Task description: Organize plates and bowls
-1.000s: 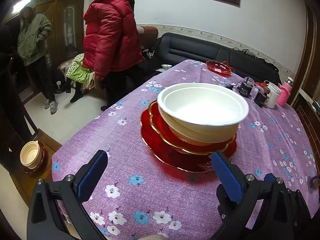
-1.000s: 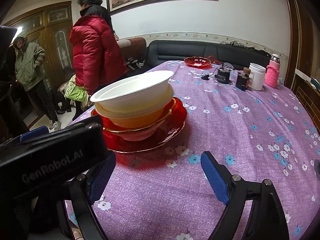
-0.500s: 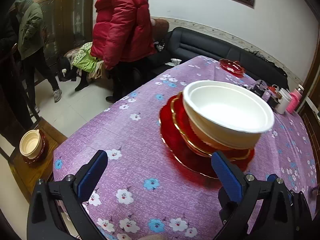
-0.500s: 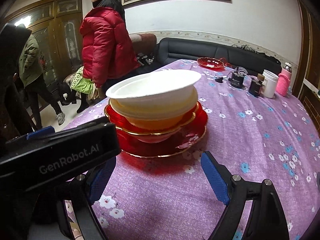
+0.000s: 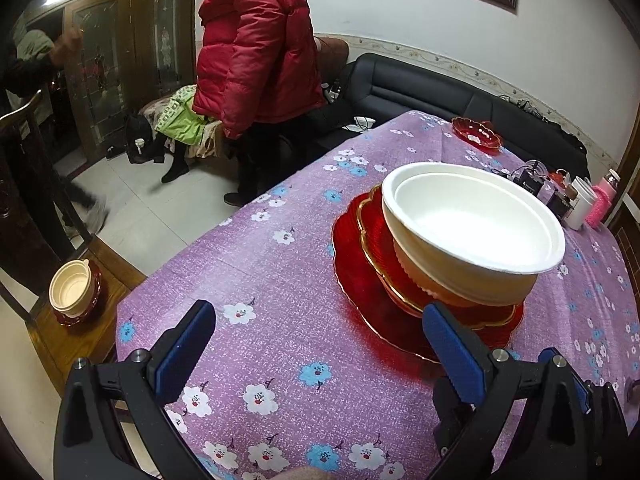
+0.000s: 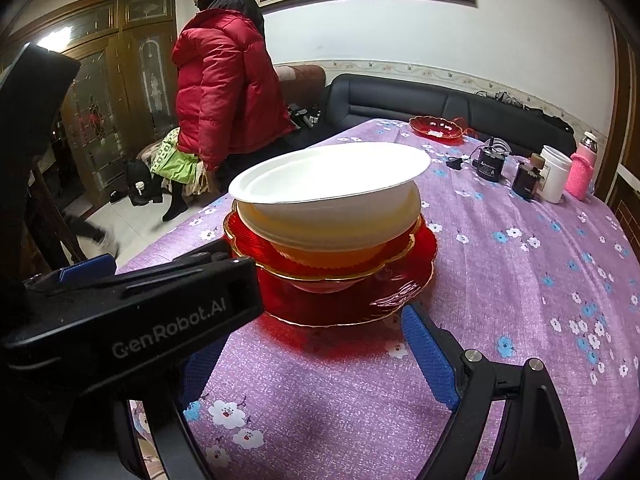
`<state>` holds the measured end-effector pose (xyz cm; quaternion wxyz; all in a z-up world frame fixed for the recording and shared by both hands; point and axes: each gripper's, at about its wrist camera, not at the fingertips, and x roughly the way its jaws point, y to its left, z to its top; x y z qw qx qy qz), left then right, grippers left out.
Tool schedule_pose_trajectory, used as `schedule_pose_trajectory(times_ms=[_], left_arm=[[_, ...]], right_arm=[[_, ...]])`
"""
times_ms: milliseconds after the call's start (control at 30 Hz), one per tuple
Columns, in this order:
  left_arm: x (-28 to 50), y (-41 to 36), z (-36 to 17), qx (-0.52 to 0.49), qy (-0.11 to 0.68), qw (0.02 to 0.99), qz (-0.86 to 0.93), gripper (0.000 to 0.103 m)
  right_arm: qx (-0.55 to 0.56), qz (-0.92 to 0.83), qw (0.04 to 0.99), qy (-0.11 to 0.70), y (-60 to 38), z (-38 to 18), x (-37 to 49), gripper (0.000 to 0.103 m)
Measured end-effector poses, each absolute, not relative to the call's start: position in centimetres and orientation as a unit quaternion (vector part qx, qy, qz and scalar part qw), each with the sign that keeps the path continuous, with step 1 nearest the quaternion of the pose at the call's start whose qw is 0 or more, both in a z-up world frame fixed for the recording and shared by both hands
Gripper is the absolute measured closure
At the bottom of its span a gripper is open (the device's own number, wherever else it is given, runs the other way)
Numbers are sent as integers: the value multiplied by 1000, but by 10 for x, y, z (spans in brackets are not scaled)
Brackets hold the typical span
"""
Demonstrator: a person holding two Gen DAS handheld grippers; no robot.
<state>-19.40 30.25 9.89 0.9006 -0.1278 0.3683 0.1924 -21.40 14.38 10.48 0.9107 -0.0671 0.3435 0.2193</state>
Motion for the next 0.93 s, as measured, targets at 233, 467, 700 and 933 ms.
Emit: schedule_pose_trajectory(times_ms=[233, 467, 700, 933], left_arm=[[-198, 294, 109, -113, 352, 907, 200, 0], [-199, 288, 114, -101, 346, 909, 211, 0], [-196, 280, 117, -84, 344, 909, 221, 0], [-195, 243, 138, -59, 330, 923, 190, 0]], right_arm=[[-57, 222, 912, 340, 137, 110, -218, 13], [-44, 222, 913, 340, 130, 112, -219, 13], [-38, 231, 912, 336, 126, 113, -220, 13], [11, 215, 920, 328, 83, 126, -214, 13]])
